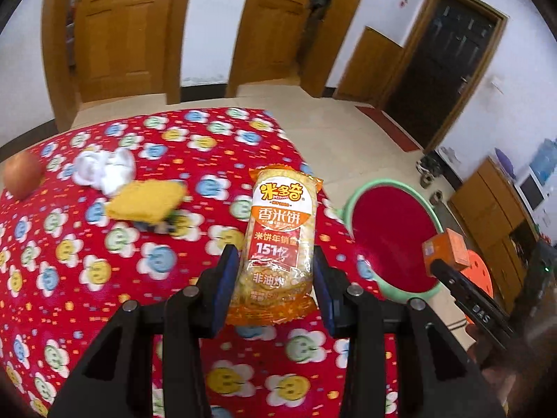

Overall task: Collect trash
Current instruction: 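Carry the orange box over the bucket with the right gripper and release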

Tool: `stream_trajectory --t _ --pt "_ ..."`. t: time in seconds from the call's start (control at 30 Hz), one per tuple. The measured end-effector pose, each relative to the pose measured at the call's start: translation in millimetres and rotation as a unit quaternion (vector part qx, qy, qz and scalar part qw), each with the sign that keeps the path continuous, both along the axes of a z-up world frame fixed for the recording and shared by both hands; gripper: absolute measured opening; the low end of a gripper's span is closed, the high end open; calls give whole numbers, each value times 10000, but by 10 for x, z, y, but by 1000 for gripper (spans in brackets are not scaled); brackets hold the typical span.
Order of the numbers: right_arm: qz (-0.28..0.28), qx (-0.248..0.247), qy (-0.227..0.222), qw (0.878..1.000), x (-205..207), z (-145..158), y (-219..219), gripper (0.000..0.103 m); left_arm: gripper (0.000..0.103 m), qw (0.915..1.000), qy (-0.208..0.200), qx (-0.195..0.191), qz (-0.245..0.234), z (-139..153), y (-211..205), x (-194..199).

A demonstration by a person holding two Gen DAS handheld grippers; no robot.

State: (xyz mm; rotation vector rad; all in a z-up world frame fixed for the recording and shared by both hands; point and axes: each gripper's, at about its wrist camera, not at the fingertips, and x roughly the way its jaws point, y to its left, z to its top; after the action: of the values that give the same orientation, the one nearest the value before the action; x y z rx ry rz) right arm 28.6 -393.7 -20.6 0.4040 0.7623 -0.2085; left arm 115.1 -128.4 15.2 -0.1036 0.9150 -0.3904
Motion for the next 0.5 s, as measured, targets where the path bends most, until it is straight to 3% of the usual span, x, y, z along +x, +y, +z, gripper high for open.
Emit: stream_trajectory --t 0.5 --pt "-352 243 -101 9990 -151 -83 -469 60 42 9975 121 230 -656 -117 -776 12"
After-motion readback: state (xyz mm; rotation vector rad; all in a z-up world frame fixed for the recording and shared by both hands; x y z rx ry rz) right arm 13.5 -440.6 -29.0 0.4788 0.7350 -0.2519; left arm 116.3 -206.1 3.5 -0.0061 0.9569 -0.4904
